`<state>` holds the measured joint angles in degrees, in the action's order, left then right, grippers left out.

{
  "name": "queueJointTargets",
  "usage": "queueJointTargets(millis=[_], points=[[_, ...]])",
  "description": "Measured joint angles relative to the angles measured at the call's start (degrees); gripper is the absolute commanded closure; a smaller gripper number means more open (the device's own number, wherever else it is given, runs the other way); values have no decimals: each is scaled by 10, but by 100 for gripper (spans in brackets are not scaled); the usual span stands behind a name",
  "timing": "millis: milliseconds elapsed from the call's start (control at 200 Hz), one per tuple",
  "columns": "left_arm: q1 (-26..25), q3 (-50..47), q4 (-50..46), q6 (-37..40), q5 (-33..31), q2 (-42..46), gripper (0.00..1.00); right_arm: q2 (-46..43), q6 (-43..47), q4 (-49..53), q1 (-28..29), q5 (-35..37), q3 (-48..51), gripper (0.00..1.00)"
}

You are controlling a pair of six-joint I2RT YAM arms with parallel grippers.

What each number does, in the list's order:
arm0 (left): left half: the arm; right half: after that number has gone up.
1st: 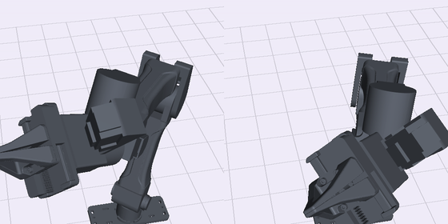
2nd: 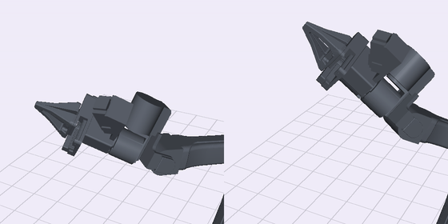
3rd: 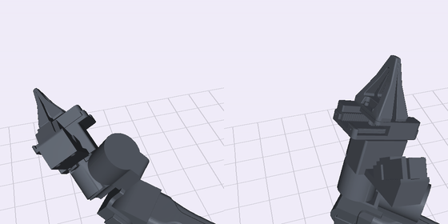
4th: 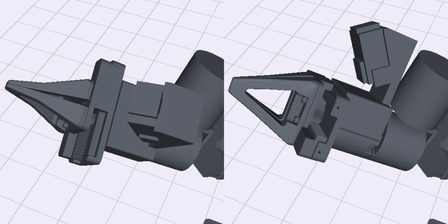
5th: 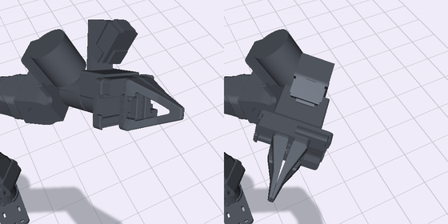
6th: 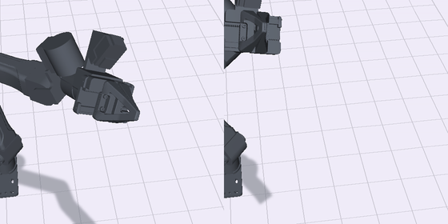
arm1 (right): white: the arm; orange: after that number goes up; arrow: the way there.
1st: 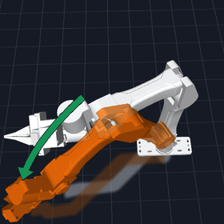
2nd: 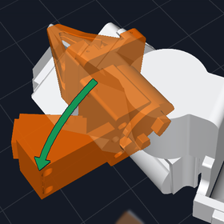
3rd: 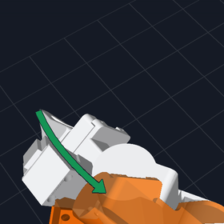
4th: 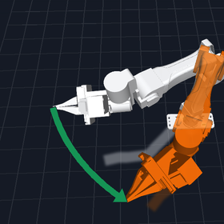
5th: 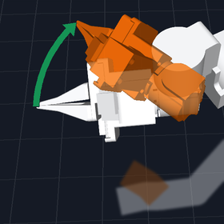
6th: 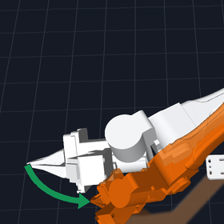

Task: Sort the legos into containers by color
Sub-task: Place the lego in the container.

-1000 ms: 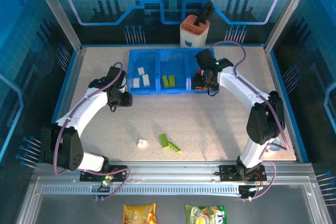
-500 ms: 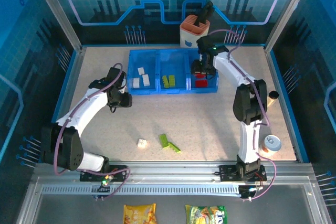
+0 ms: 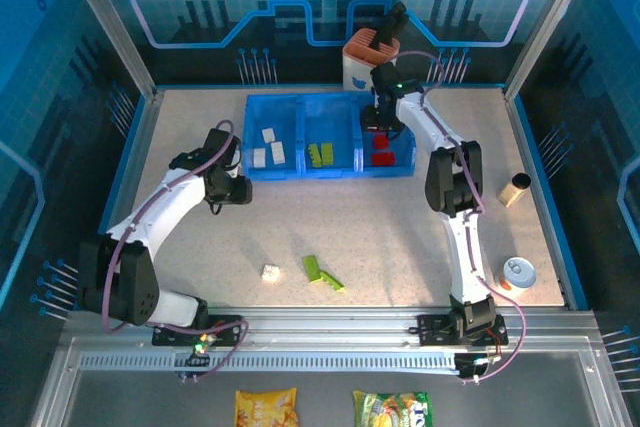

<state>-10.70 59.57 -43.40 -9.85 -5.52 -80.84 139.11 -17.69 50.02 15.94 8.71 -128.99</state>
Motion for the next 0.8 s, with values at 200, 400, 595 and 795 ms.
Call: queueJointTargets(millis=[200,400,595,795], points=[[0,-3,3,9,0,0,54,52,7,1,-8,0,-45,38],[0,-3,3,10,0,0,54,69,11,1,-11,0,-62,35],[0,-5,3,10,0,0,55,72,11,0,-11,0,-68,32],[0,-5,3,10,1,0,55,72,11,6,-11,0,-81,30]])
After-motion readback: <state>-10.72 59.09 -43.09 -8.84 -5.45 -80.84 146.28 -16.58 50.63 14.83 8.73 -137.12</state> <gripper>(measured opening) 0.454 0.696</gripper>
